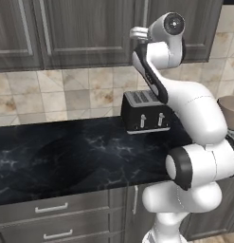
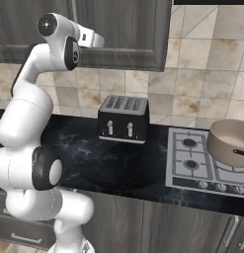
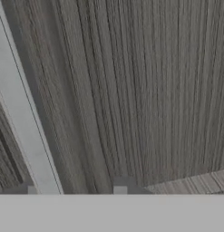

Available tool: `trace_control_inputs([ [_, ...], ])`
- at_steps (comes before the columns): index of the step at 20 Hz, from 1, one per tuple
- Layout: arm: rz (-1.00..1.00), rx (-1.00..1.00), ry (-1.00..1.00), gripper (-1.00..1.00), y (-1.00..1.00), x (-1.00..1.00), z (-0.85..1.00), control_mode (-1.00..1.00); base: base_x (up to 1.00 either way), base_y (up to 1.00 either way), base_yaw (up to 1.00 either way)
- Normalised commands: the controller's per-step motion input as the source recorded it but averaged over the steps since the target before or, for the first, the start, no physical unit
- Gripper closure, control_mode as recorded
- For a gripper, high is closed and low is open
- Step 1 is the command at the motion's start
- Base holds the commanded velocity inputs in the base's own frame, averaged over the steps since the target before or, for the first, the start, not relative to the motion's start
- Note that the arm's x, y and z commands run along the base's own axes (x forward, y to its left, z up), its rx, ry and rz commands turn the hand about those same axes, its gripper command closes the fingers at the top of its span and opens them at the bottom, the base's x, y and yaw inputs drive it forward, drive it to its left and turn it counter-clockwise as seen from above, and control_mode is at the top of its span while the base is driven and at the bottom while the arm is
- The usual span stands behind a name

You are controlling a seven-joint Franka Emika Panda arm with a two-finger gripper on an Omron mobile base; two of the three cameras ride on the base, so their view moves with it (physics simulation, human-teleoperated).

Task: Open the cabinet and move the ladle to the pot. Then close the cabinet.

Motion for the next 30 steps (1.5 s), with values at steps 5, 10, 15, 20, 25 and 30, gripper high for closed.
trace_control_inputs([
  [5, -0.01, 0.05, 0.0, 1.0, -0.85, -0.25, 0.13, -1.0, 0.0, 0.0, 0.0],
  [10, -0.05, 0.02, 0.0, 1.0, -0.97, -0.85, 0.27, -1.0, 0.0, 0.0, 0.0],
  [15, -0.07, 0.0, 0.0, 1.0, -1.0, -1.0, 0.26, -1.0, 0.0, 0.0, 0.0],
  [20, -0.05, 0.01, 0.0, 1.0, -1.0, -0.95, 0.11, -1.0, 0.0, 0.0, 0.0],
  [25, -0.03, 0.03, 0.0, 1.0, -1.0, -0.79, 0.07, -1.0, 0.0, 0.0, 0.0],
  [30, -0.02, 0.04, 0.0, 1.0, -1.0, -0.57, 0.04, -1.0, 0.0, 0.0, 0.0],
])
